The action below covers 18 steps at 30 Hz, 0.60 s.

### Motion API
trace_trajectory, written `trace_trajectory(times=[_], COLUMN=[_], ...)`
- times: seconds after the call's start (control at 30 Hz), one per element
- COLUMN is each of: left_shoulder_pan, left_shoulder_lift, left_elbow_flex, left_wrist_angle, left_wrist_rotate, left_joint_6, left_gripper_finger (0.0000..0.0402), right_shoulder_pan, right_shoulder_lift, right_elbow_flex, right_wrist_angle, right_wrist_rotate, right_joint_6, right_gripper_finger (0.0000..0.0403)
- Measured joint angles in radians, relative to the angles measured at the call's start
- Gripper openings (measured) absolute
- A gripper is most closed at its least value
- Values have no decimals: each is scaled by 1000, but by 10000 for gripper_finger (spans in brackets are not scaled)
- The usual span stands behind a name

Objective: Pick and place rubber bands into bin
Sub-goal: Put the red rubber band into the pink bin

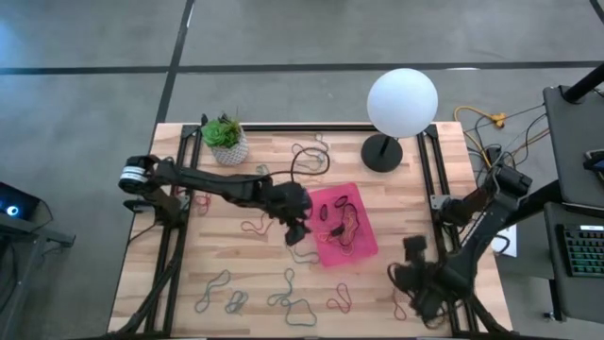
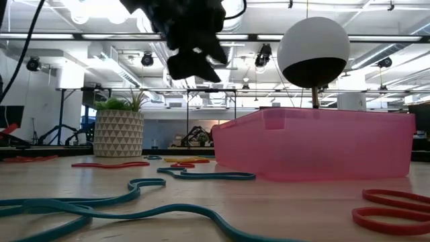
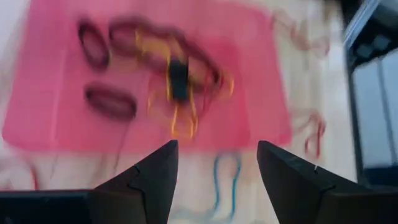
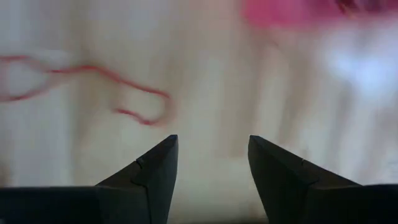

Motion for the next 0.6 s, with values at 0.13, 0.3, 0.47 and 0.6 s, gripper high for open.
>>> trace_trajectory(times=[0.13,0.3,0.47,0.6], left_shoulder_pan=[-45,-128,-211,-259], left_shoulder_lift=[1,2,2,2], left_elbow_flex=[-6,-13,-13,-27], left_wrist_angle=[-31,-26,-28,-28], left_wrist_rotate=[2,1,-5,-58], left_joint_6=[-74,-130,-180,-245], left_gripper_finger=[203,203,203,203], right_shoulder_pan=[33,25,18,20], right_shoulder_lift=[2,2,2,2], right_elbow_flex=[-52,-111,-181,-237], right_wrist_angle=[277,454,473,566], right_wrist_rotate=[-4,-10,-22,-83], right_joint_6=[-238,-322,-388,-514], right_gripper_finger=[183,183,183,183])
